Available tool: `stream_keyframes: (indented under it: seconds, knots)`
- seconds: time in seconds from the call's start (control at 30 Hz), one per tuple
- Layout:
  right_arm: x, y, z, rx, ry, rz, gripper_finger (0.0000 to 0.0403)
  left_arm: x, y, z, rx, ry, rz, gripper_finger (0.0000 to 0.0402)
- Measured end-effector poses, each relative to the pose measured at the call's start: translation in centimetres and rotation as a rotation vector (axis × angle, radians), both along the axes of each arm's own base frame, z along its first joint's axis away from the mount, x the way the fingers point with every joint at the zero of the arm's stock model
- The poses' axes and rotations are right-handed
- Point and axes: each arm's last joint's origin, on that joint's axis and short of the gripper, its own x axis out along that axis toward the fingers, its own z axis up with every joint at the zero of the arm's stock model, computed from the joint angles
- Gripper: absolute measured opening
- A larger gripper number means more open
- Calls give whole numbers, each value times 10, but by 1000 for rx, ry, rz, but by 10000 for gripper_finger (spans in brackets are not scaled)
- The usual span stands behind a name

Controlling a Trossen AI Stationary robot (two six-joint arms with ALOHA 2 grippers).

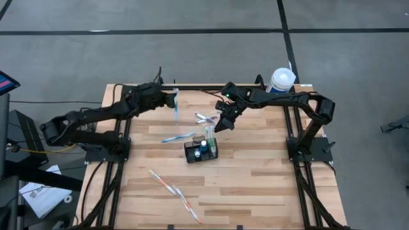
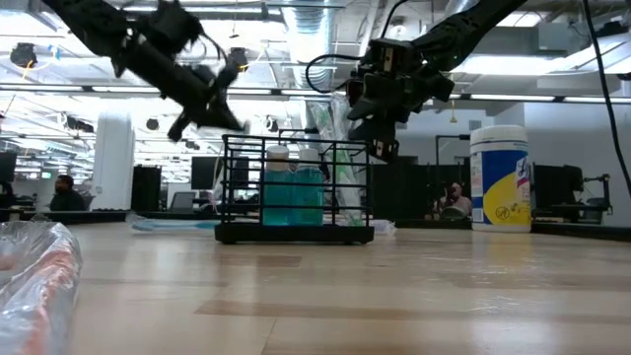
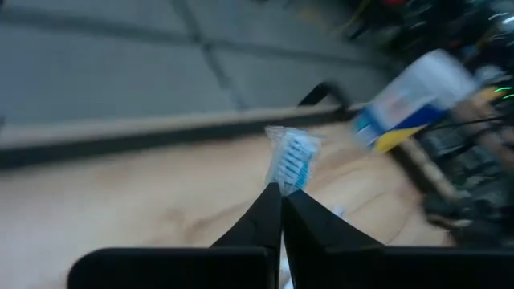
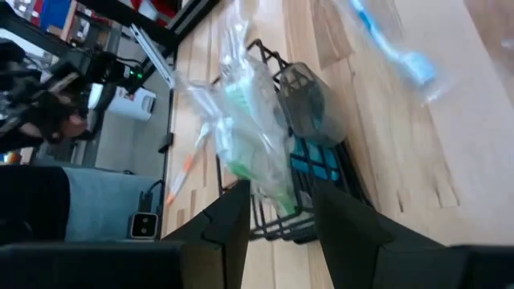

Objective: Pick & Place toothbrushing station
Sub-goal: Put the right blue toothbrush into the mesh organizer

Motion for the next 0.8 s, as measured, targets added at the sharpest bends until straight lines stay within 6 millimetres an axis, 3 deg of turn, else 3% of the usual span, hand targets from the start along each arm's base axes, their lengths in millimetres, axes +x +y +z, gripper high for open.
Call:
stream_keyframes:
  seconds: [0.17, 0.43, 0.67, 0.8]
  knots:
    - [2, 0, 1, 3, -13, -8, 127, -5, -17, 35, 176, -151, -61, 1]
    - [0, -9, 8, 44, -28, -39, 127, -2, -61, 56, 256, -249, -251, 0]
    - [-9, -22, 85, -39, -278, -50, 127, 6, -85, 57, 291, -252, -347, 0]
    - [-20, -33, 124, -150, -373, -151, 127, 7, -91, 58, 331, -235, -385, 0]
